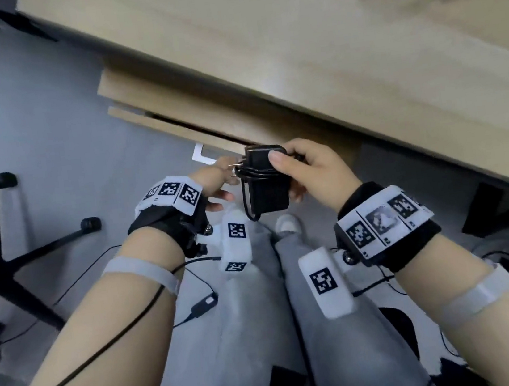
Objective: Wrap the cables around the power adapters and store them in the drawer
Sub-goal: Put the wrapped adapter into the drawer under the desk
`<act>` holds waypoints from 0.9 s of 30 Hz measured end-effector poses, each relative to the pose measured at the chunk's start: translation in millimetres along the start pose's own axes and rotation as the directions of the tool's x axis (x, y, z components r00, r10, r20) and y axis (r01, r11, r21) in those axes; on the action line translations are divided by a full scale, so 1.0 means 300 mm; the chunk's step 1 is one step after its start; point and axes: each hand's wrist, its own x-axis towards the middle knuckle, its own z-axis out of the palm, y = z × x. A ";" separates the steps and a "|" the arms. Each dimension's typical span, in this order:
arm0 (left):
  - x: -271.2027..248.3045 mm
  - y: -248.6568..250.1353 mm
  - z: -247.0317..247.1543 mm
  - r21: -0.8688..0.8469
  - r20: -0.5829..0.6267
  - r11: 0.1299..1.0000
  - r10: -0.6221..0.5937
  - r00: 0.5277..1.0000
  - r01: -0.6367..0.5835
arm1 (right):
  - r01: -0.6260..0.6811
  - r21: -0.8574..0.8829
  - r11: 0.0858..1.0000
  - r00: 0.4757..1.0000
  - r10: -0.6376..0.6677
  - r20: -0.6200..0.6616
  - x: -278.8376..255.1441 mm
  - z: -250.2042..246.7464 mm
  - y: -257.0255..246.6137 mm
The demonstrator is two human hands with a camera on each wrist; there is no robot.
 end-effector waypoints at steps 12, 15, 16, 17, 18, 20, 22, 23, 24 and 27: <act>-0.034 -0.266 -0.041 -0.155 -0.070 0.988 -0.010 0.997 -0.001 | -0.138 0.027 0.990 0.990 0.138 -0.005 -0.004 0.104 0.101; 0.000 -0.294 -0.079 -0.260 -0.249 0.963 0.006 0.968 -0.073 | -0.198 0.056 0.979 0.980 0.199 -0.006 0.000 0.152 0.127; 0.007 -0.300 -0.100 -0.293 -0.313 0.951 0.001 0.950 -0.097 | -0.215 0.059 0.975 0.976 0.216 0.000 0.003 0.166 0.139; 0.021 -0.307 -0.122 -0.309 -0.361 0.944 -0.009 0.932 -0.111 | -0.224 0.034 0.974 0.975 0.224 0.004 0.006 0.181 0.149; 0.033 -0.315 -0.147 -0.321 -0.391 0.939 -0.016 0.920 -0.120 | -0.227 -0.012 0.974 0.974 0.227 0.005 0.011 0.193 0.160; 0.056 -0.335 -0.194 -0.332 -0.468 0.929 -0.009 0.883 -0.166 | -0.245 -0.082 0.966 0.970 0.245 -0.008 0.018 0.211 0.172; 0.069 -0.362 -0.238 -0.340 -0.572 0.904 0.020 0.820 -0.259 | -0.266 -0.132 0.955 0.964 0.267 -0.016 0.030 0.226 0.180; 0.071 -0.375 -0.255 -0.347 -0.608 0.893 0.018 0.794 -0.285 | -0.276 -0.184 0.944 0.960 0.279 -0.009 0.037 0.235 0.182; 0.071 -0.390 -0.268 -0.346 -0.631 0.889 0.017 0.775 -0.301 | -0.295 -0.224 0.929 0.953 0.304 0.005 0.046 0.246 0.183; 0.062 -0.437 -0.278 -0.313 -0.647 0.882 0.073 0.759 -0.352 | -0.418 -0.109 0.902 0.904 0.425 0.051 0.071 0.306 0.169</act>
